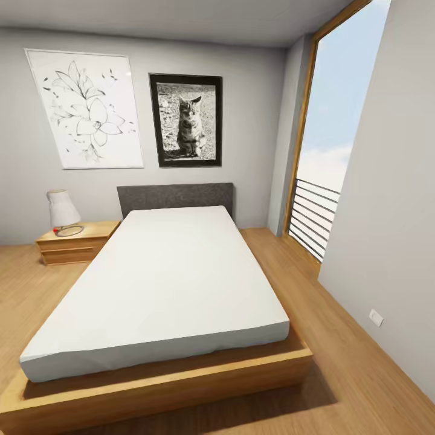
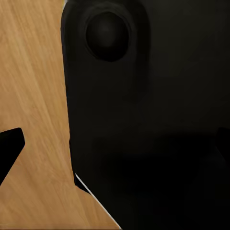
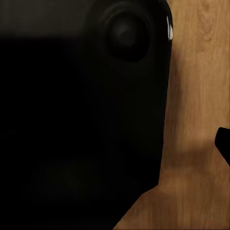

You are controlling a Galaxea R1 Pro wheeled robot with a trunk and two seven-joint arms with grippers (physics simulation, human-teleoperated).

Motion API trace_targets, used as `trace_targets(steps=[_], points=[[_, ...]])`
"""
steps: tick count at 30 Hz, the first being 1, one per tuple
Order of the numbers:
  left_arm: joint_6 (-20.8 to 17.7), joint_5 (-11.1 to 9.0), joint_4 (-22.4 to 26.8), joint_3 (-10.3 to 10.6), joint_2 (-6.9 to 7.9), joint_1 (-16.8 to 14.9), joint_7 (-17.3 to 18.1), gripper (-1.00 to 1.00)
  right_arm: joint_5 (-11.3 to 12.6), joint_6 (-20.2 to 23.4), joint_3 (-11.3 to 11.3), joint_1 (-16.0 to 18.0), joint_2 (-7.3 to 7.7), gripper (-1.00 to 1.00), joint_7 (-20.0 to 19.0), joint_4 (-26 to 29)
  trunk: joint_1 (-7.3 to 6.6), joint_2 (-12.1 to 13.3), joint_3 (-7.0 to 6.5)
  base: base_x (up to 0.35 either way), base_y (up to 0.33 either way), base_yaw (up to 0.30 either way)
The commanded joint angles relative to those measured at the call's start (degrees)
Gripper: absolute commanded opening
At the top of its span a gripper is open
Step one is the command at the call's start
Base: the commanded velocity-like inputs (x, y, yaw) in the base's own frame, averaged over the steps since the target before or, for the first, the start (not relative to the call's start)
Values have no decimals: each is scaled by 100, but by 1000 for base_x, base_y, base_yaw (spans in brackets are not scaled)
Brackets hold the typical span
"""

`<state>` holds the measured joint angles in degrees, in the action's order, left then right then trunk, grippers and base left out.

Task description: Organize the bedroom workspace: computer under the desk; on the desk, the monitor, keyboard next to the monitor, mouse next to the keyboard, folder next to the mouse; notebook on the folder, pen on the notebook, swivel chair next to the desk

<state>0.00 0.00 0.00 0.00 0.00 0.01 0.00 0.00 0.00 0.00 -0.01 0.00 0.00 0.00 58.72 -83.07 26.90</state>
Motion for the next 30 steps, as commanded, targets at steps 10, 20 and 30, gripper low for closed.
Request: trace_targets(steps=[10,20,30], points=[[-13,17,128,9,-238,-19,25,100,-52,-47,-21,101,-142,100,50,24,-197,360,-159,0,0,0],[-2,17,132,9,-246,-19,26,100,-48,-65,-10,123,-132,100,51,26,-417,761,-339,0,0,0],[24,-7,144,-7,-246,-19,-7,100,-43,-244,-25,124,-128,100,44,3,-637,1162,-518,0,0,0]])
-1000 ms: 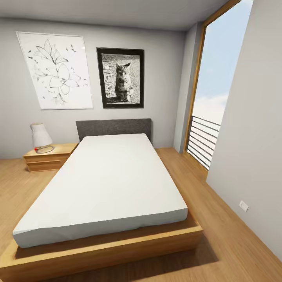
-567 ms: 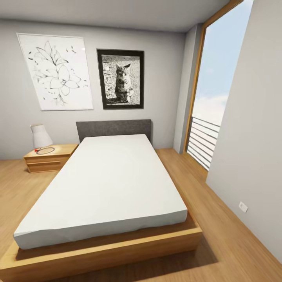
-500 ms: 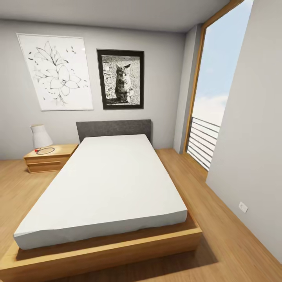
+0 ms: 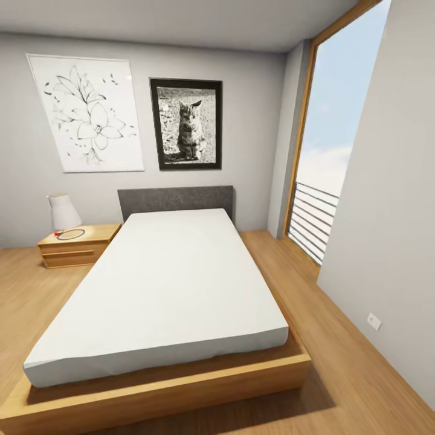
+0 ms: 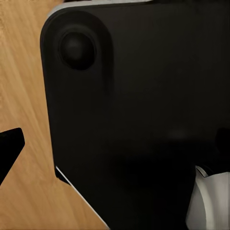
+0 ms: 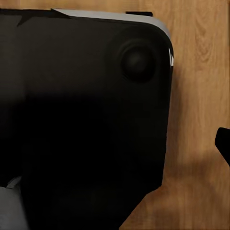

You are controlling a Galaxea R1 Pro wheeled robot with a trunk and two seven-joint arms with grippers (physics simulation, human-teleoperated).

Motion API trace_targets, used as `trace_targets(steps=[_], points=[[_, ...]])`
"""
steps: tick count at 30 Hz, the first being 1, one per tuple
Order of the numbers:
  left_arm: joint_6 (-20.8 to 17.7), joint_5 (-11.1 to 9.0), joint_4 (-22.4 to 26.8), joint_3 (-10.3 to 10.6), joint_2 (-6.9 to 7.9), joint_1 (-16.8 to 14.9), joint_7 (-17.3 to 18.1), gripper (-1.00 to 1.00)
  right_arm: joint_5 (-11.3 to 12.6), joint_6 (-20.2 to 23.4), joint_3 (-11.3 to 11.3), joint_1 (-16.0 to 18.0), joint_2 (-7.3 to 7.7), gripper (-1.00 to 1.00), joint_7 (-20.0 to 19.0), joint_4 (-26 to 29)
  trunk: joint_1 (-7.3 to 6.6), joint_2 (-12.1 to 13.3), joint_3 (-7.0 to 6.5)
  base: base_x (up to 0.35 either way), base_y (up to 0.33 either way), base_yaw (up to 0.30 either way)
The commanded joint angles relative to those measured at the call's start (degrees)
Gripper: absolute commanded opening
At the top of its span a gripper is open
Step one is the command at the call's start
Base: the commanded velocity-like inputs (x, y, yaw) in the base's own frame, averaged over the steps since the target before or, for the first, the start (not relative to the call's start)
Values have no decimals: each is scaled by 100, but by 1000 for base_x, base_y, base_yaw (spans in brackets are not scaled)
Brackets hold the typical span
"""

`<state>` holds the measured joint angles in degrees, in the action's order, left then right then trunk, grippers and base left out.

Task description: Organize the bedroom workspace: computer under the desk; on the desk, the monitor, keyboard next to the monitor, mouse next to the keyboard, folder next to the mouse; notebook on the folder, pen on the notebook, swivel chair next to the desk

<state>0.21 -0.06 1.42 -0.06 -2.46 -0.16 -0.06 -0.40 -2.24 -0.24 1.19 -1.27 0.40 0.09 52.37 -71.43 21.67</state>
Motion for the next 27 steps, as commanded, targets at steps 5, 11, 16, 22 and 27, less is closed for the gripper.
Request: trace_targets(steps=[5,11,16,22,27], points=[[5,-2,28,-2,4,-2,-2,100,3,-181,-3,4,-15,100,5,-28,-111,199,-84,0,0,0],[18,-2,429,-2,32,-2,-9,100,5,-1786,-3,5,-20,100,4,23,-243,439,-192,0,0,1],[21,-56,1607,-13,147,-2,-51,100,18,-2030,31,8,-14,100,19,802,-352,640,-279,0,0,17],[22,-696,2615,-35,159,-9,-55,100,470,-2245,158,12,-67,100,239,2366,-484,880,-386,0,0,2],[29,-868,2516,-51,191,-10,-49,100,1208,-2487,205,27,-81,100,350,2746,-594,1081,-476,0,0,0]])
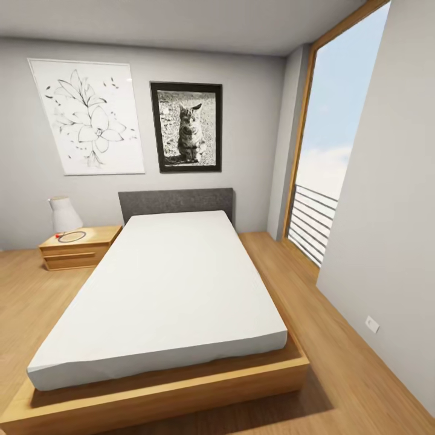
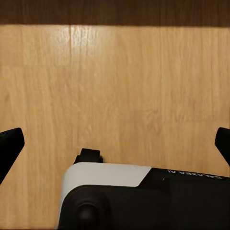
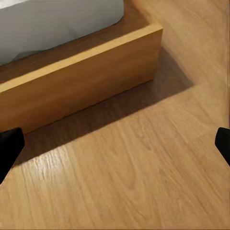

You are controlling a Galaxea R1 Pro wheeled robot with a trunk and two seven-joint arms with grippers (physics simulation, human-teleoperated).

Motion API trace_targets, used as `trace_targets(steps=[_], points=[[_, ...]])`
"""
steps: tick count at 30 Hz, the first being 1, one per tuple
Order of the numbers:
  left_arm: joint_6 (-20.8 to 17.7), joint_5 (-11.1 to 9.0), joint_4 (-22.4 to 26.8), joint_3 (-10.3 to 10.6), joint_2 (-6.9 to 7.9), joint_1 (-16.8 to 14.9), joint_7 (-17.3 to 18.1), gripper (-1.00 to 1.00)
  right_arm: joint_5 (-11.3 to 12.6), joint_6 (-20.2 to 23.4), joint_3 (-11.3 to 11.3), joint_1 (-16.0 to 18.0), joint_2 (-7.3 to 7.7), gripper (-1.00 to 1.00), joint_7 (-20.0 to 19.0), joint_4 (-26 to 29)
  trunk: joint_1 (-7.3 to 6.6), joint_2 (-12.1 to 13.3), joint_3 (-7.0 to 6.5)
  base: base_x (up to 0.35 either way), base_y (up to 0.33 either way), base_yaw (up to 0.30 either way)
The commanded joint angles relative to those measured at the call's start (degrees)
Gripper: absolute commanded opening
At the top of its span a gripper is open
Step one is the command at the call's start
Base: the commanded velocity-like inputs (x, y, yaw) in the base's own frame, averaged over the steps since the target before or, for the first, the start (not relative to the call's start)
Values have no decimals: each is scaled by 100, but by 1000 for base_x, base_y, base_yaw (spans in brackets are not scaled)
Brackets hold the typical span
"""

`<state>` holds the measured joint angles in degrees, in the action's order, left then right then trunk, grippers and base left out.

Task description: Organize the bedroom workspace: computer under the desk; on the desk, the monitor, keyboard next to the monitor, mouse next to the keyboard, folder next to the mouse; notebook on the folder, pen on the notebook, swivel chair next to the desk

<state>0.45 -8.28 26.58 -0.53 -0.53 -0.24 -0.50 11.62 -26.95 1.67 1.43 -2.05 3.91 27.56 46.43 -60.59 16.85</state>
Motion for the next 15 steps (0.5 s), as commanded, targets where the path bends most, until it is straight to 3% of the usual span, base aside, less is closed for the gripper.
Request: trace_targets(steps=[1,4,5,8,11,15], points=[[14,-70,-18,-16,14,-2,-5,100,105,-29,19,13,-3,100,5,-6,-23,37,-12,0,0,0],[218,-252,-64,-201,110,-3,-2,100,459,-81,32,55,17,100,20,-95,-88,158,-66,0,0,0],[430,-382,-79,-355,138,-3,6,100,576,-99,33,66,16,100,21,-147,-110,198,-83,0,0,0],[1025,-587,-110,-602,162,-3,42,100,679,-101,-2,81,8,100,13,-378,-176,318,-137,0,0,0],[1194,-600,-120,-586,168,-3,40,100,583,-96,-18,83,8,100,7,-478,-242,438,-191,0,0,0],[1999,-597,-396,-556,170,-3,-49,100,-132,-67,-16,85,25,100,22,-571,-330,599,-263,0,0,0]])
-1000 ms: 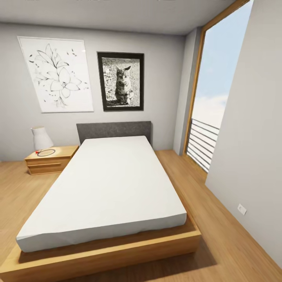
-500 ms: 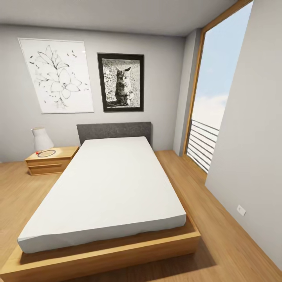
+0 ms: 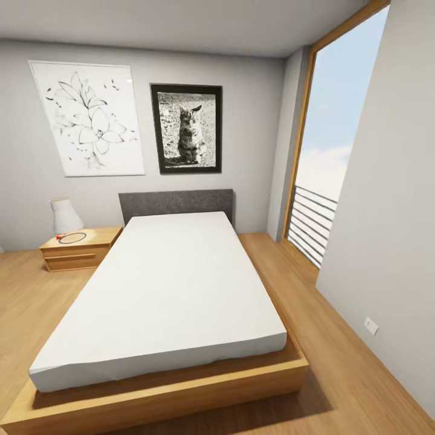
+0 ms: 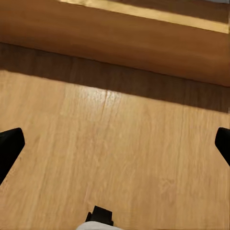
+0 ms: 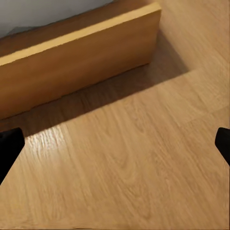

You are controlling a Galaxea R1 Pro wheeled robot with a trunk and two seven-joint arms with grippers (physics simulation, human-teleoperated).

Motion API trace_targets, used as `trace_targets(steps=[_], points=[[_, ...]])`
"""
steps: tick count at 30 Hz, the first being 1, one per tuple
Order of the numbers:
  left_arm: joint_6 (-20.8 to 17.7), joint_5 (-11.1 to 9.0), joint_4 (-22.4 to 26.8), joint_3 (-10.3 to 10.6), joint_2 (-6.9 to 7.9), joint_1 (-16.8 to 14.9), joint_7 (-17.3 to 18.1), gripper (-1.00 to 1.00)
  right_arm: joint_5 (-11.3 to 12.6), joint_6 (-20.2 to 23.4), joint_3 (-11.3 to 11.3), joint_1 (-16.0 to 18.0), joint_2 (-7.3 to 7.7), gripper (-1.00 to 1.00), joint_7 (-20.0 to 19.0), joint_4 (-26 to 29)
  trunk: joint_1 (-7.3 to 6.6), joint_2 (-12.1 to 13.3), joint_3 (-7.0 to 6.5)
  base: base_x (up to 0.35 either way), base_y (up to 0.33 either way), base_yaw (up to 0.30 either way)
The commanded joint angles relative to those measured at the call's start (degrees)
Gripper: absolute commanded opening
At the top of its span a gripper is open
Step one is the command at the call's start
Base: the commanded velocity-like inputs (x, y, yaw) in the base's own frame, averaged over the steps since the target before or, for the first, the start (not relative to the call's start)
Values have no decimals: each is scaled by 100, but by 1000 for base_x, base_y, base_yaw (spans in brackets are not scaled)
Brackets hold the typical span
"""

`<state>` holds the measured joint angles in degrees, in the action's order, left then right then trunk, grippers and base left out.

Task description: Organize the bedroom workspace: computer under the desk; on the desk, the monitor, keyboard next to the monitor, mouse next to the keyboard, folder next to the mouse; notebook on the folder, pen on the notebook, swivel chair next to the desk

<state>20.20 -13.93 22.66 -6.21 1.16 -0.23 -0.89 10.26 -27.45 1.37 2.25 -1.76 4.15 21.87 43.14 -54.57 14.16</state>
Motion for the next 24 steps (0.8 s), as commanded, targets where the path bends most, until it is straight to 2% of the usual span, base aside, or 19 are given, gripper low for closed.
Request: trace_targets(steps=[1,4,7,13,24], points=[[187,-30,-59,18,-1,-3,-51,100,-137,-13,20,4,1,100,1,-12,-22,37,-12,0,0,0],[964,75,-325,173,-86,-3,-377,100,-321,-23,27,4,4,100,3,-27,-44,77,-30,0,0,0],[1233,224,-543,310,-153,-3,-547,100,-393,-57,18,4,-10,100,-6,-32,-44,77,-30,0,0,0],[1332,290,-648,371,-187,-3,-617,100,-422,-76,7,4,-34,100,-2,-61,-44,77,-30,0,0,99],[1302,295,-674,384,-192,-3,-631,100,-430,-92,4,4,-36,100,6,-75,-44,77,-30,0,0,259]])
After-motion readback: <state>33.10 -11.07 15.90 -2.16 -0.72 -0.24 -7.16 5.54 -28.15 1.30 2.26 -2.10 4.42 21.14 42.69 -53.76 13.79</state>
